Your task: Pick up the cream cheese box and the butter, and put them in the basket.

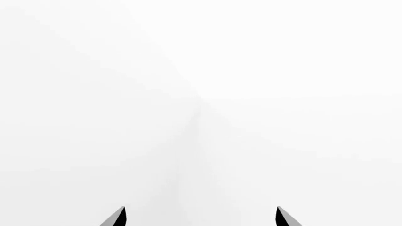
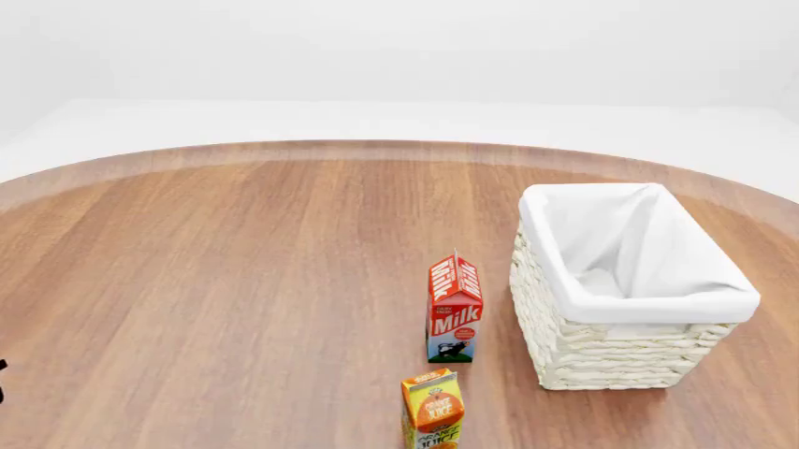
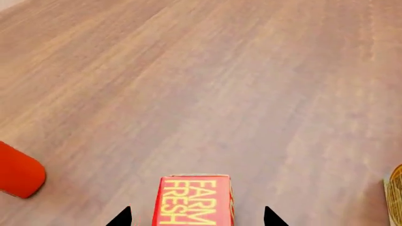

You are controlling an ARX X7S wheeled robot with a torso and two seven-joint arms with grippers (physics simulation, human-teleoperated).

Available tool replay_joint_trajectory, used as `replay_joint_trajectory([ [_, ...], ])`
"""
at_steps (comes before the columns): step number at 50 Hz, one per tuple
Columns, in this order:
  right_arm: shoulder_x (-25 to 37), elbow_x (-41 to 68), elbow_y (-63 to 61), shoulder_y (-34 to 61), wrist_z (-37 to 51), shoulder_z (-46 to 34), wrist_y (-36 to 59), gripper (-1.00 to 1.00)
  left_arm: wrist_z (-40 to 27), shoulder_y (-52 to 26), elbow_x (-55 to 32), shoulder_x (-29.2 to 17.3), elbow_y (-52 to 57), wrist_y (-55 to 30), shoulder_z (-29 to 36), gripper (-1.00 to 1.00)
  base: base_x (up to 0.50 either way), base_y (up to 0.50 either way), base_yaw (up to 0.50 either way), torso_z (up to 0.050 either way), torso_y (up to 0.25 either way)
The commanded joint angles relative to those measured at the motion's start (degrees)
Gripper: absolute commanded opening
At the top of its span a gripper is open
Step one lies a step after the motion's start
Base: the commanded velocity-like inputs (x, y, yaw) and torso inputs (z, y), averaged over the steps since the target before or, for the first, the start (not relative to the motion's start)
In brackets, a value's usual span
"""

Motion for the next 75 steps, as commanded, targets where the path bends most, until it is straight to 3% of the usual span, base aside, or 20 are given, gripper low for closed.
replay_joint_trajectory([
  [1, -1.83, 1.04, -1.23, 0.42, 0.35, 1.58, 1.77, 1.00, 1.58, 0.08, 0.04, 0.98, -0.41, 0.42, -1.67, 1.00, 0.00, 0.00, 0.00, 0.000, 0.000],
  [16, -1.36, -0.41, -1.61, 2.22, 4.26, 1.27, 4.22, 1.00, 1.39, 0.17, -0.59, 0.97, -0.47, 0.17, -2.06, 1.00, 0.00, 0.00, 0.00, 0.000, 0.000],
  [75, -1.40, 8.83, -0.06, 0.67, 1.89, 0.82, 7.22, 1.00, 0.97, 0.59, -1.80, 1.15, -0.47, -0.22, -3.69, 1.00, 0.00, 0.00, 0.00, 0.000, 0.000],
])
